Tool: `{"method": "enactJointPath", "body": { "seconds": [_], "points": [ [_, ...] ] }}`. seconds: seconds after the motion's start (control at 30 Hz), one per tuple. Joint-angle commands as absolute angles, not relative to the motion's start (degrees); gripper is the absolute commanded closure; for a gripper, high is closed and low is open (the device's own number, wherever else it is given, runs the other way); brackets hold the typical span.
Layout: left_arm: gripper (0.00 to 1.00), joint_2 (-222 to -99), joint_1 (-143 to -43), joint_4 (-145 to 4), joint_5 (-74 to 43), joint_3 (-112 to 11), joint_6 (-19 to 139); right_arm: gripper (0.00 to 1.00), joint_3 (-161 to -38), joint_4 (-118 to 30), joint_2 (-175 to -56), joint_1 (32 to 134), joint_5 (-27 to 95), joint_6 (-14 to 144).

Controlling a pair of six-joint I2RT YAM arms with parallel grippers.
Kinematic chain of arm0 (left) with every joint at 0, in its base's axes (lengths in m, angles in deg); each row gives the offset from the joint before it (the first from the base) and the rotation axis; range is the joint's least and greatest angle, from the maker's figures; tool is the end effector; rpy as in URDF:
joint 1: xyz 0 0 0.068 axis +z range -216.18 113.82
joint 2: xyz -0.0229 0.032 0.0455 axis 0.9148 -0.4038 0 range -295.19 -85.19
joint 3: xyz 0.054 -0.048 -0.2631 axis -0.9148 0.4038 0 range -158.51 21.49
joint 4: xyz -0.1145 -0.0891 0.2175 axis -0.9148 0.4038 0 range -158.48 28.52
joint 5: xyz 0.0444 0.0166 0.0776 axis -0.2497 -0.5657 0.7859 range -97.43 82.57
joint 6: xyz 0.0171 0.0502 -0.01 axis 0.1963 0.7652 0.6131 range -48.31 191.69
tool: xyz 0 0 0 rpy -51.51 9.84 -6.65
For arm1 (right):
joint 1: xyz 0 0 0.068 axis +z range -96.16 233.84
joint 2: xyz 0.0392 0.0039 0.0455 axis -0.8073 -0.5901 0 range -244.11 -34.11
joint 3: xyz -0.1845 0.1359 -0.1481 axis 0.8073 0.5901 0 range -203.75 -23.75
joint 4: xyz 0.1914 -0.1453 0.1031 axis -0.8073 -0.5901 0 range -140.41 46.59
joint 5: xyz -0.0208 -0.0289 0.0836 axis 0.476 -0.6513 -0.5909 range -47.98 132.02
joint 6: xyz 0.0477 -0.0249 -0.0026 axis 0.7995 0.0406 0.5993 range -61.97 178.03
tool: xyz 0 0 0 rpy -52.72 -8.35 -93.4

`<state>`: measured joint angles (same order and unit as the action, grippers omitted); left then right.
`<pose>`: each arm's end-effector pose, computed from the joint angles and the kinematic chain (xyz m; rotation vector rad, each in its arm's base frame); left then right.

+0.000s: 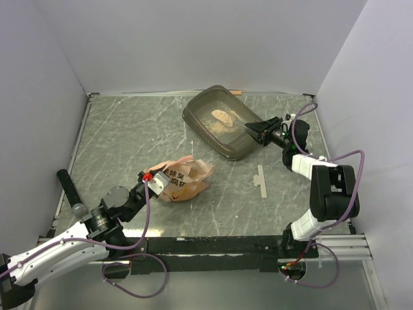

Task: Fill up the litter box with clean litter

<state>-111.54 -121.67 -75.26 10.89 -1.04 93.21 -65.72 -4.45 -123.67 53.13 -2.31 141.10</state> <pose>0.0883 -0.1087 0.2797 0.7369 1.3367 -0.2308 0.3261 0.0210 0.2222 0.7716 1.8552 1.6549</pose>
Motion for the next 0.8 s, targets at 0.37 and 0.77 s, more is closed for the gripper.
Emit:
{"method": "enactJointPath", "body": {
  "seconds": [0.37, 0.77],
  "points": [
    [0.99, -112.35, -121.73, -80.25, 11.20, -2.60, 92.69, 1.00, -89.46, -49.97, -124.02, 51.55, 18.26, 99.62],
    [0.99, -112.35, -121.73, -79.73, 11.46, -2.95, 92.69, 1.00, -113.38, -79.24, -130.00, 64.63, 38.84, 77.64]
  ]
}}
